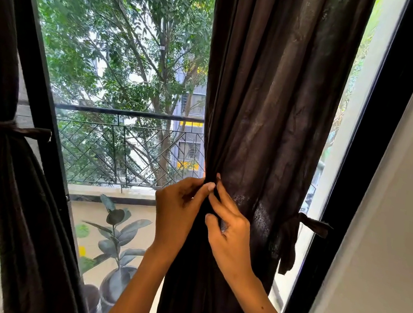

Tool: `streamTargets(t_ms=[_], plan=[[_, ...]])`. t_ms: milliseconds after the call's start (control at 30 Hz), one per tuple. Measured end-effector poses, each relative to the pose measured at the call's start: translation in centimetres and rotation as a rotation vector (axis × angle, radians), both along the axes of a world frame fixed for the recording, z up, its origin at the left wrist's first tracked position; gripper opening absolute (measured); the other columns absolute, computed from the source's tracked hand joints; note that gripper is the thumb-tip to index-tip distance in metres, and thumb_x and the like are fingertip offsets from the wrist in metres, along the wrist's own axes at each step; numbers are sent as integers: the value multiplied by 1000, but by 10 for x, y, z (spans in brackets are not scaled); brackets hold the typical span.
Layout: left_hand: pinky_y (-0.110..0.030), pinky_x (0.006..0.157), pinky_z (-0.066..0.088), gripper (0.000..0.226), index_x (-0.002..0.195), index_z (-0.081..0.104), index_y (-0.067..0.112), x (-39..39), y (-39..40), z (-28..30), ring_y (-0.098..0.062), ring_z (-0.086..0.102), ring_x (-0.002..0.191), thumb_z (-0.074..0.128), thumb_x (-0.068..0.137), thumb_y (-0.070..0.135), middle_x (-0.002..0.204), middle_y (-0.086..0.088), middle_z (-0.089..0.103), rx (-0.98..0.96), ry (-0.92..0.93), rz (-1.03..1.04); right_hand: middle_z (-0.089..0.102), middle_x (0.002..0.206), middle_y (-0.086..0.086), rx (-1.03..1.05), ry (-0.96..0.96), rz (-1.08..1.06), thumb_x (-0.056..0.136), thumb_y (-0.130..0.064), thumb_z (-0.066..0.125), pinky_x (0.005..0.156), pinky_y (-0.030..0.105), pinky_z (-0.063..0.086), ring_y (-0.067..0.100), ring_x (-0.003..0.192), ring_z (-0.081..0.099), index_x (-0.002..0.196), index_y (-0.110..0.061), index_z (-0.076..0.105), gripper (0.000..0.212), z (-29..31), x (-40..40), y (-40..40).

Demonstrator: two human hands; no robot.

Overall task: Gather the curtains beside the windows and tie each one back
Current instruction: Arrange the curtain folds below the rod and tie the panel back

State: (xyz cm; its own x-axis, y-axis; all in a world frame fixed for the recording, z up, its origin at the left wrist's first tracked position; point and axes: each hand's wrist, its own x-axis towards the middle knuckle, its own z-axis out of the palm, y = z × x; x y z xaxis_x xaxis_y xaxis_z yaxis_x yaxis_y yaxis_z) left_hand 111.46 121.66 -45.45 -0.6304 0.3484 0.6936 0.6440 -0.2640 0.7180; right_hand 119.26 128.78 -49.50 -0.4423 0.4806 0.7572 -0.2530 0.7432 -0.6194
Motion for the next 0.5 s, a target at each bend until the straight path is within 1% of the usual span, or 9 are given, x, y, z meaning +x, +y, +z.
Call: streamTargets(t_ms=[67, 133, 233, 300, 333, 367, 433, 467, 500], plan=[[-21, 64, 53, 21, 77, 68, 35, -3, 2, 0, 3, 67, 68, 71, 83, 15, 69, 25, 68, 6, 26, 55, 41, 147, -8, 47, 14, -32, 87, -16, 53, 110, 26, 35, 7, 135, 40, 125, -11, 61, 39, 3, 3, 5], [-21, 63, 53, 23, 76, 66, 36, -5, 3, -1, 6, 66, 67, 71, 83, 15, 67, 29, 66, 18, 24, 87, 42, 147, -1, 33, 145, -176, 87, -17, 61, 109, 24, 34, 11, 134, 41, 122, -13, 64, 35, 11, 5, 10], [-21, 64, 54, 22, 75, 67, 34, -6, 4, -2, 5, 66, 68, 72, 82, 14, 66, 25, 67, 37, 2, 83, 32, 153, 0, -231, 297, -296, 78, -20, 77, 114, 23, 27, 6, 140, 29, 141, -16, 43, 72, 23, 6, 21], [-21, 65, 54, 25, 74, 66, 36, -8, 4, -2, 4, 66, 68, 72, 82, 13, 67, 24, 68, 37, -34, 64, 30, 153, -5, -426, 251, -183, 68, -32, 83, 113, 22, 26, 0, 139, 27, 149, -23, 26, 99, 29, 2, 30], [-21, 65, 54, 27, 73, 66, 37, -9, 5, -2, 4, 66, 67, 72, 82, 12, 67, 24, 68, 35, -51, 59, 36, 148, -5, -483, 221, -132, 65, -34, 84, 110, 20, 30, 0, 136, 32, 148, -24, 25, 102, 31, 0, 34], [-20, 65, 54, 27, 73, 66, 37, -9, 5, -2, 5, 65, 67, 72, 82, 12, 66, 24, 68, 34, -59, 61, 47, 139, -3, -497, 196, -119, 64, -33, 85, 104, 20, 37, 3, 129, 43, 145, -22, 32, 97, 33, -2, 38], [-14, 63, 51, 23, 72, 67, 32, -8, 5, -2, 8, 64, 65, 72, 81, 12, 63, 23, 67, 32, -39, 87, 66, 97, -6, -435, 209, -195, 68, -25, 85, 80, 25, 51, -4, 91, 62, 121, -11, 57, 62, 29, -4, 43], [-11, 61, 49, 20, 72, 67, 29, -6, 6, -2, 9, 64, 64, 72, 81, 11, 63, 23, 66, 33, -15, 112, 63, 77, -10, -402, 247, -259, 71, -19, 83, 69, 28, 52, -8, 72, 58, 104, -6, 64, 41, 27, -4, 43], [-8, 60, 48, 18, 73, 68, 26, -4, 7, -2, 10, 63, 63, 72, 81, 11, 64, 21, 66, 35, 7, 140, 60, 67, -10, -355, 286, -334, 74, -14, 81, 65, 30, 53, -9, 64, 54, 96, -1, 68, 28, 24, -3, 41]])
